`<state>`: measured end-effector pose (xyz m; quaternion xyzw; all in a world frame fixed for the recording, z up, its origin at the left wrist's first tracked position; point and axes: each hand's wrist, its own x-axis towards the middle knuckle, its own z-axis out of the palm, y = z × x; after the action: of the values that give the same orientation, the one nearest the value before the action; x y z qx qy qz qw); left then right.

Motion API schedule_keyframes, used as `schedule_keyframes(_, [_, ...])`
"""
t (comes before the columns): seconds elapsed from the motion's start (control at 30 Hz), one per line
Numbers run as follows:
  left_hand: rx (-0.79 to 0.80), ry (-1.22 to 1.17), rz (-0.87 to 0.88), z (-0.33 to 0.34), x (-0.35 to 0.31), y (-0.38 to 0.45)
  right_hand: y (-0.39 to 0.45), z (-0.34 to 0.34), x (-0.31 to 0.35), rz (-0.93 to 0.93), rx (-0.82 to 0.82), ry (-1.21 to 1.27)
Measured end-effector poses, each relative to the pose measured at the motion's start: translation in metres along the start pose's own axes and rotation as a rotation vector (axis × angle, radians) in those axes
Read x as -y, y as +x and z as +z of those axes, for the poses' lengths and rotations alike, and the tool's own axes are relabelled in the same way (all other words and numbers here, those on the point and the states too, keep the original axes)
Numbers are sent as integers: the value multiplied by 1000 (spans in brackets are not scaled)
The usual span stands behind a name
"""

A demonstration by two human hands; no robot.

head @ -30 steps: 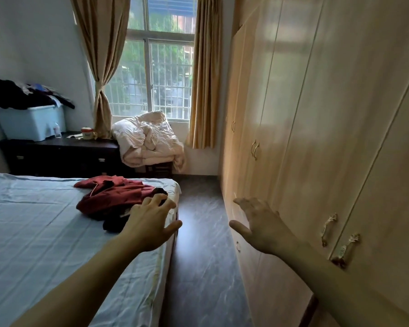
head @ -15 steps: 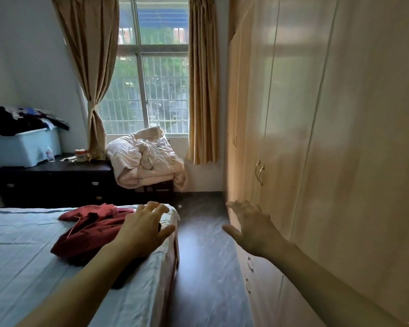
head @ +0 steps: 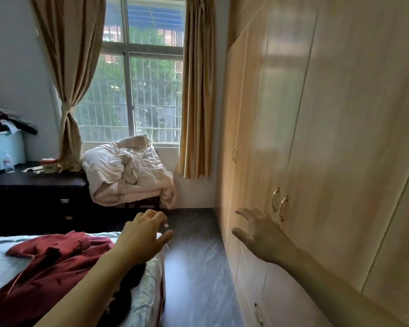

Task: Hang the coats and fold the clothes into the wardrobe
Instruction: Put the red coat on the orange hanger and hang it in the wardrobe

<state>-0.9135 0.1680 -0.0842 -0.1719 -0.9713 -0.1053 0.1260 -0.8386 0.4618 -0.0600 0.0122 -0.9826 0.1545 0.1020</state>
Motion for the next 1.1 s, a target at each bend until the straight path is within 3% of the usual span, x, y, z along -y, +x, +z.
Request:
schedule_keyframes(0.3, [36, -24, -8, 58, 36, 129, 144, 48, -25, -18, 3, 37])
schedule_keyframes(0.5, [68, -44, -99, 105, 45, 222, 262, 90, -71, -80, 1, 82])
schedule_keyframes(0.77, [32, -43, -210, 119, 60, 343, 415, 111, -102, -178, 46, 123])
schedule_keyframes(1.1, [8, -25, -298, 172, 147, 466, 581, 170, -94, -272, 107, 82])
